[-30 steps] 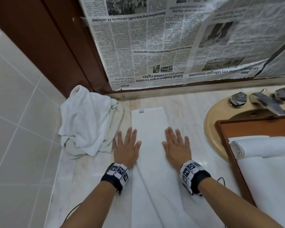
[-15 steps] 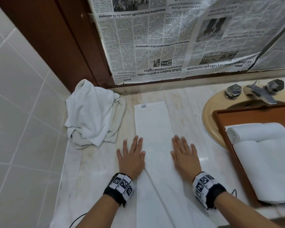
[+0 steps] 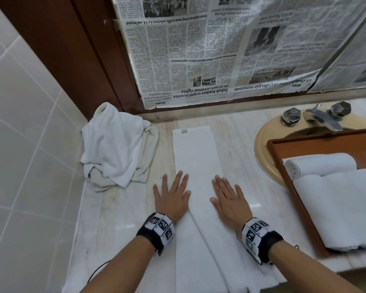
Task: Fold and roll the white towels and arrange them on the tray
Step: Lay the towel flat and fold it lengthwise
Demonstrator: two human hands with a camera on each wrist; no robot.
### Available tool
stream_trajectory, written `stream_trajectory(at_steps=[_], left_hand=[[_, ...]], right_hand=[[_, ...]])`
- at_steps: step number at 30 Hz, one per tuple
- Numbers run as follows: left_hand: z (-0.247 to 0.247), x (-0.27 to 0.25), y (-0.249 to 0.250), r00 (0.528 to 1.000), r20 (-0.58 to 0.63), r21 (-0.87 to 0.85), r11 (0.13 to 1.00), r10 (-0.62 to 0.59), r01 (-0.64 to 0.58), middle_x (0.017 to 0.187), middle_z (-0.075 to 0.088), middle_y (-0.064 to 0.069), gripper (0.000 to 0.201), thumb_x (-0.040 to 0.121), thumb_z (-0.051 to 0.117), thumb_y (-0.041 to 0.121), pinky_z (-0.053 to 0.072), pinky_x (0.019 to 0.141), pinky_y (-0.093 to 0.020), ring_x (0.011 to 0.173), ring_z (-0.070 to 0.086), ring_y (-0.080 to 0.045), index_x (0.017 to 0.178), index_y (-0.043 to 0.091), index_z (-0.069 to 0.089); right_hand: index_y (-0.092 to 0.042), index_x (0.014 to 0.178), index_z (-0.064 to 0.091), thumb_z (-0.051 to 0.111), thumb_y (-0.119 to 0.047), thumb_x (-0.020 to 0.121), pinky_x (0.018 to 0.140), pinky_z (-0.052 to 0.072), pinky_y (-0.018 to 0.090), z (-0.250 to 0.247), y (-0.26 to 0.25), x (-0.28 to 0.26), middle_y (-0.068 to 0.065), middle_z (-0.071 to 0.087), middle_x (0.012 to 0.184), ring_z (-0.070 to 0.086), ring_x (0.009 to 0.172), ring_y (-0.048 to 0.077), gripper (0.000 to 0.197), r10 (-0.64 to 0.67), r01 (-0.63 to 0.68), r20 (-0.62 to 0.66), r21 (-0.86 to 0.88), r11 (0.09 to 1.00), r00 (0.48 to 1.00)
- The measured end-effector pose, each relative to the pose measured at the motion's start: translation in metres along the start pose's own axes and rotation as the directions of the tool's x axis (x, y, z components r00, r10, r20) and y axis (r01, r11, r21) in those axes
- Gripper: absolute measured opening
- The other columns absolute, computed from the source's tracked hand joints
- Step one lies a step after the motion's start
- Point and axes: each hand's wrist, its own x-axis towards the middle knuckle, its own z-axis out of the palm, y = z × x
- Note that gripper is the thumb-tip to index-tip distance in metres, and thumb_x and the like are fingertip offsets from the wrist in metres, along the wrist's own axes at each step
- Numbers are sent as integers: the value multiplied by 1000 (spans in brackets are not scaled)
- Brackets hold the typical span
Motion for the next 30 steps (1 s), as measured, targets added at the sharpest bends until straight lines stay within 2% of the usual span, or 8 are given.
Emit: stream_trajectory(at_steps=[6, 10, 15, 20, 22, 25, 27, 30], left_hand=[[-15, 32, 6, 999, -11, -13, 999, -41, 41, 161, -16, 27, 56, 104, 14, 51, -7, 119, -61, 152, -17, -27, 156, 45, -7], [-26, 58, 12, 996, -7, -15, 996, -93, 92, 161, -16, 27, 56, 104, 15, 52, -6, 119, -61, 152, -15, -27, 155, 46, -7], [-44, 98, 5, 996, 1, 16, 996, -86, 86, 161, -14, 27, 57, 103, 18, 52, -2, 119, -62, 153, -12, -27, 155, 47, -6], [-54, 106, 7, 993, -86, -49, 996, -77, 72, 165, 4, 20, 55, 104, 27, 45, 12, 119, -56, 153, 3, -25, 157, 38, 13], [-50, 92, 9, 990, -139, -95, 995, -31, 18, 164, 17, 15, 51, 104, 36, 42, 22, 117, -50, 151, 14, -24, 154, 34, 29], [-36, 67, 9, 976, -199, -128, 985, 92, -119, 158, 34, 11, 42, 101, 48, 35, 37, 109, -46, 143, 29, -22, 143, 30, 49], [-24, 53, 11, 966, -209, -137, 973, 153, -184, 156, 37, 11, 41, 100, 52, 33, 42, 103, -46, 140, 32, -22, 141, 29, 52], [-19, 47, 18, 968, -182, -95, 977, 171, -191, 153, 41, 9, 40, 102, 48, 32, 44, 98, -42, 136, 36, -25, 142, 29, 52]], right_hand=[[-23, 155, -16, -19, -61, 79, 120, -10, 42, -18, 9, 37, -16, -29, 153, -21, 145, 2, 85, -15, 15, 42, -4, 1000, 999], [-23, 156, -12, 7, -50, 103, 121, -9, 44, -37, 17, 67, -13, -23, 159, -16, 149, 7, 63, -32, 33, 53, -9, 999, 998], [-21, 156, -13, 12, -43, 105, 121, -8, 46, -56, 22, 103, -9, -21, 162, -16, 149, 8, 61, -43, 46, 88, -34, 998, 995], [-19, 156, -10, 15, -40, 106, 122, -5, 46, -66, 18, 129, -7, -18, 163, -14, 150, 11, 60, -48, 48, 60, 4, 999, 997], [-17, 158, 0, 24, -38, 106, 123, 2, 45, -71, 18, 124, -4, -7, 166, -5, 152, 14, 61, -65, 64, 17, 55, 996, 998], [-12, 154, 22, 41, -35, 102, 114, 28, 41, -74, 20, 93, 6, 26, 159, 27, 144, 25, 60, -55, 74, -108, 187, 980, 993], [-12, 148, 35, 46, -35, 100, 102, 40, 39, -69, 21, 62, 7, 42, 145, 41, 131, 27, 53, -12, 45, -124, 263, 964, 992], [-13, 134, 48, 51, -36, 98, 90, 45, 36, -57, 23, 20, 4, 46, 130, 49, 118, 25, 42, 55, -38, -51, 289, 957, 997]])
